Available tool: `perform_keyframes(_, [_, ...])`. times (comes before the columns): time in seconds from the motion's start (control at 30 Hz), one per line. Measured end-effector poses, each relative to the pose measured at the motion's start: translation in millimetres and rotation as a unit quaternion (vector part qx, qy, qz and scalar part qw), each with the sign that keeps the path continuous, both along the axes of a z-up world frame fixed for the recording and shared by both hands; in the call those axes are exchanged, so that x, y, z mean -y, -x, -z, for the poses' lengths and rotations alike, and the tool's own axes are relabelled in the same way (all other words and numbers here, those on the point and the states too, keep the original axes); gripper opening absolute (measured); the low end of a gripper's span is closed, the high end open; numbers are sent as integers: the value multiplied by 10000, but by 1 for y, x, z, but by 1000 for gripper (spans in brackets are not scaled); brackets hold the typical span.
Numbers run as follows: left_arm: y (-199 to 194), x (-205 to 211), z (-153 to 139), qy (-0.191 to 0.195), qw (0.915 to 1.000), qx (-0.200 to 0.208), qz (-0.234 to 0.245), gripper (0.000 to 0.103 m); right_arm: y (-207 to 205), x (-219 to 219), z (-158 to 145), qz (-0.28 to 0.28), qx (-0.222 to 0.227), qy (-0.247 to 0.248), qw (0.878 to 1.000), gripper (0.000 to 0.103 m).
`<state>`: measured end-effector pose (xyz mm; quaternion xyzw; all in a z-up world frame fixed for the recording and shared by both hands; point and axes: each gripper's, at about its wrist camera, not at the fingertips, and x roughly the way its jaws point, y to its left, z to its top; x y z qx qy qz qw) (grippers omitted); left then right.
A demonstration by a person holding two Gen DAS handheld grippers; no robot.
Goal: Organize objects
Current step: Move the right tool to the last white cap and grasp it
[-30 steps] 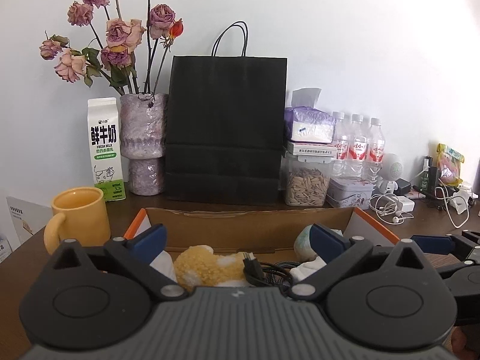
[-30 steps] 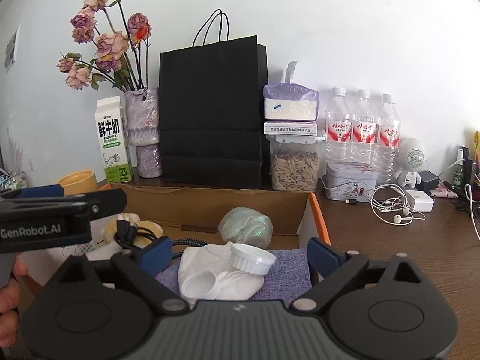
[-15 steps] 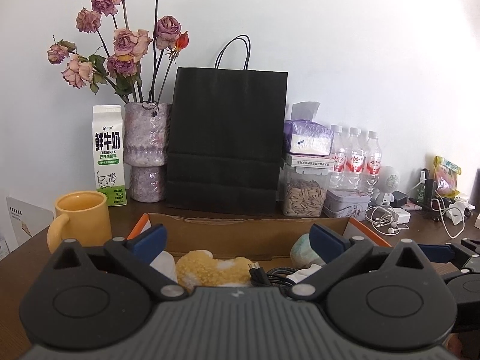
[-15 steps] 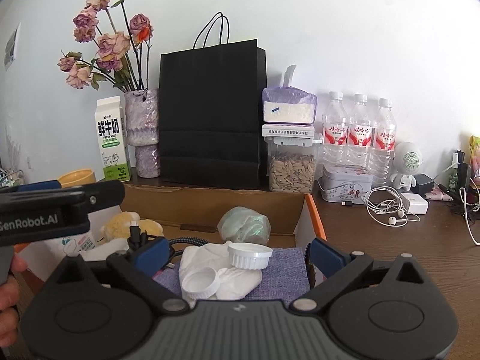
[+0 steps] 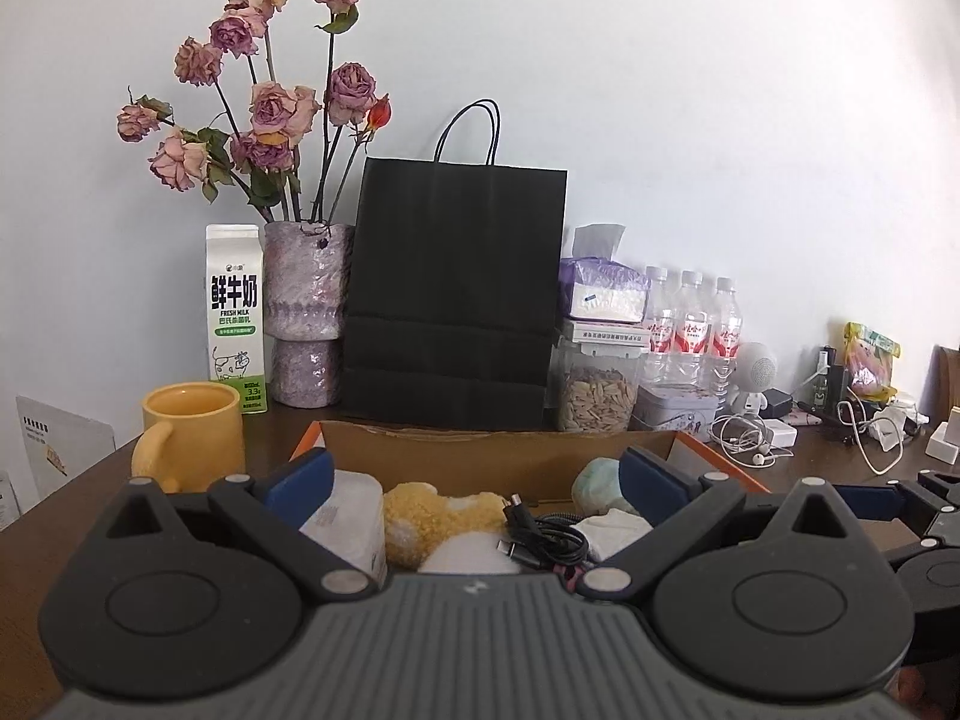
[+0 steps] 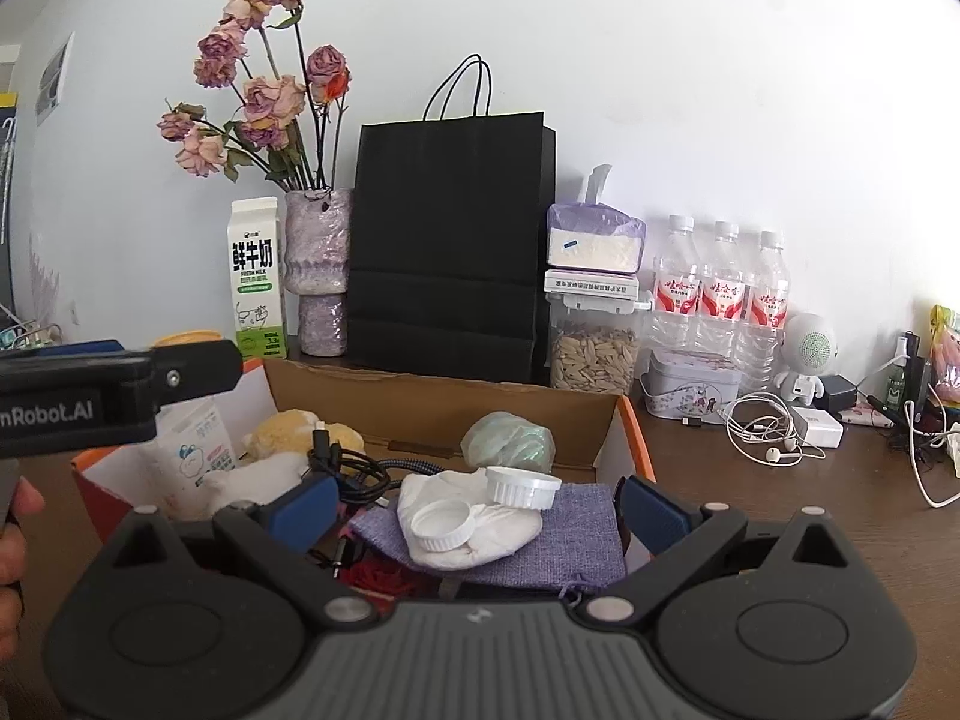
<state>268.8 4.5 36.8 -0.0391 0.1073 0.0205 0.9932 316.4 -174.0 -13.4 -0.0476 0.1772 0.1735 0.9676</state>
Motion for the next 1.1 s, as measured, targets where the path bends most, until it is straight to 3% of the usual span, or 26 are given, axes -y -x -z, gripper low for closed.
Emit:
perform_keyframes(0.43, [48, -15, 14, 180, 9984, -506, -165, 103, 52, -2, 25, -199, -418, 168, 9988, 101])
perform_keyframes(0.67, [62, -25, 22, 220, 9957, -862, -245, 103, 58, -8, 37, -344, -734, 322, 9962, 98])
perform_keyframes(0.93, [71, -31, 21, 244, 9940, -1008, -335, 103, 33, -21, 48, -355, -1298, 414, 9900, 76])
perform_keyframes(1.03, [74, -31, 20, 254, 9943, -991, -318, 103, 26, -25, 52, -296, -1435, 438, 9882, 61])
perform_keyframes(1.07, [75, -30, 20, 255, 9944, -982, -308, 103, 25, -25, 52, -336, -1446, 376, 9882, 46])
perform_keyframes(1.1, [75, -31, 20, 257, 9944, -978, -304, 103, 26, -24, 51, -375, -1457, 339, 9880, 38])
